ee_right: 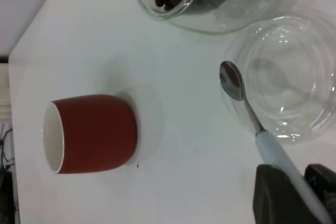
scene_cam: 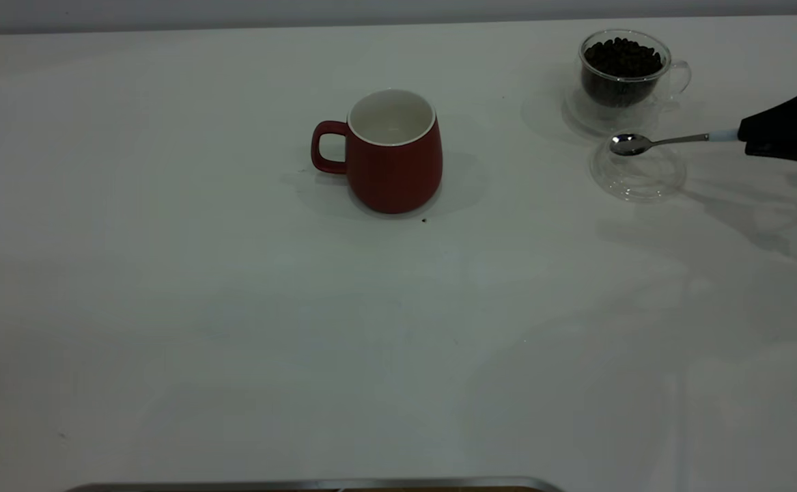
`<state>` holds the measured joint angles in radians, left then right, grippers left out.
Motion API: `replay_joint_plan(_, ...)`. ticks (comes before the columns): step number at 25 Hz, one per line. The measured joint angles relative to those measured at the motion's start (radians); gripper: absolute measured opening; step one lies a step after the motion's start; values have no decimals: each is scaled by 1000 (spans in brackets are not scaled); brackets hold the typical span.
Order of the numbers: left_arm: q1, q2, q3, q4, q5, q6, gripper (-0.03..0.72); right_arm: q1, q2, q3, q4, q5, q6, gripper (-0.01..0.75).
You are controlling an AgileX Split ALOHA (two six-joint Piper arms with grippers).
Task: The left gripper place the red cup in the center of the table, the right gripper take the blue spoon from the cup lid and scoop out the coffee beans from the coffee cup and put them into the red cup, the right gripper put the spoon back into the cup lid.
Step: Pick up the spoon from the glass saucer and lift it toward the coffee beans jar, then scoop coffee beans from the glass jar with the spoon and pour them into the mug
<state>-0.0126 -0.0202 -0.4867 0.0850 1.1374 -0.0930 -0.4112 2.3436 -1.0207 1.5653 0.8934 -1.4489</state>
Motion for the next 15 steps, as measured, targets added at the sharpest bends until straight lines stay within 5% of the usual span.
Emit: replay_joint_plan(15,0,0,0,0,0,-1,516,11,-170,1,25,-32,40,115)
